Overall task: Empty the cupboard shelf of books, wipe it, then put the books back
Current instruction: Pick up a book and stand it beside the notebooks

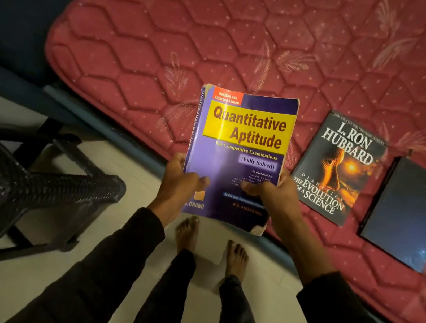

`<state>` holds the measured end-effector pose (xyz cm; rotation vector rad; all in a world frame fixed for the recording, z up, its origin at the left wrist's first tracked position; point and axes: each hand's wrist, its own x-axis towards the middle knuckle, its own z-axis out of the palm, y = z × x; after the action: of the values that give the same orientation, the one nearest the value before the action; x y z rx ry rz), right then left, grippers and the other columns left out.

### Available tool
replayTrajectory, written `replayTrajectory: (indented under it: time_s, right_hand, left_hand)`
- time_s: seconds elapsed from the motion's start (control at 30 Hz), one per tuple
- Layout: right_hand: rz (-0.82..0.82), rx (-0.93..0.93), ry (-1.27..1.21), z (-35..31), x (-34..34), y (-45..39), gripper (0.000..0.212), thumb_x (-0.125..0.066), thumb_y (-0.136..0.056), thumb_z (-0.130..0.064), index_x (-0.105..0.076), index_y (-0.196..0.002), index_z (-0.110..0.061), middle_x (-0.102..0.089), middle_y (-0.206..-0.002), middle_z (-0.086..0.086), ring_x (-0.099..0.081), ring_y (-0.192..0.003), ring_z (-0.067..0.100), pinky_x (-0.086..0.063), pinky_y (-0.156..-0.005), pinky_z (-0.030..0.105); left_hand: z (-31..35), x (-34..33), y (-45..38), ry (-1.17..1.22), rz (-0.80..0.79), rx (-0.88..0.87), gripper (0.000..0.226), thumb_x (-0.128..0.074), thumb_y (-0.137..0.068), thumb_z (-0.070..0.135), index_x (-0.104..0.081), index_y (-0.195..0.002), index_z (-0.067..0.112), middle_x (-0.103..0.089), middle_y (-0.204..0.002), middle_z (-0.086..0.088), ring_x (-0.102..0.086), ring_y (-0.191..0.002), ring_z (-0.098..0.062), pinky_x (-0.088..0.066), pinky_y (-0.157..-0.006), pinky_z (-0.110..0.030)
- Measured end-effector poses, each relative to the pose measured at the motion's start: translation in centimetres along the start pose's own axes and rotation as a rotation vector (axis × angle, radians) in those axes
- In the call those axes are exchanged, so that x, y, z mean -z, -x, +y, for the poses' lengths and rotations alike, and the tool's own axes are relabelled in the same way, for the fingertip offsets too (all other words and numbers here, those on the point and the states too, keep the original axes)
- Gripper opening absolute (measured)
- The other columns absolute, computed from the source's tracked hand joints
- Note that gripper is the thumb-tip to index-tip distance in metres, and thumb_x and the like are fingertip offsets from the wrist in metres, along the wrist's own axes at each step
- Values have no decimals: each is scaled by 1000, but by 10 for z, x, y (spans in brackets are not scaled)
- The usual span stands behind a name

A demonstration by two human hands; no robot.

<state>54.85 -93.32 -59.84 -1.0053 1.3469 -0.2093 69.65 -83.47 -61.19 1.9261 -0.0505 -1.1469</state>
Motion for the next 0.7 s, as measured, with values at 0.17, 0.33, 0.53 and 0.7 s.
replayTrajectory:
  time_s: [0.17, 0.33, 0.53, 0.7]
  right_hand:
    - [-140, 82, 64, -48, -2, 67, 42, -72, -71, 14, -65, -106, -8, -76, -88, 3, -73, -71, 14, -59, -59, 26]
    - [-254, 154, 169, -78, 1, 131, 46, -74, -71, 11, -61, -112, -5, -76, -95, 6, -74, -82, 21, -61, -70, 32]
    - [-350, 188, 263, -85, 6, 208, 51, -79, -68, 8, -57, -112, -5, -75, -96, 8, -73, -85, 27, -60, -77, 48]
    - [-465, 204, 297, -87, 0, 267, 47, -75, -70, 13, -60, -106, -12, -76, -94, 7, -73, -82, 29, -61, -71, 45]
  left_hand:
    - [33, 23, 68, 235, 198, -17, 14, -71, -88, 22, -61, -85, 13, -68, -80, -2, -61, -67, -18, -54, -60, -32]
    - [49, 44, 139, 396, 304, 16, 39, -65, -88, 49, -54, -82, 12, -72, -95, -18, -69, -76, -26, -58, -77, -47]
    - [45, 62, 236, 486, 468, 17, 43, -55, -93, 54, -50, -82, 13, -74, -92, -12, -72, -82, -31, -60, -77, -42]
    - [32, 79, 306, 570, 593, 32, 41, -53, -93, 54, -55, -83, 14, -75, -89, -5, -73, -76, -23, -58, -68, -31]
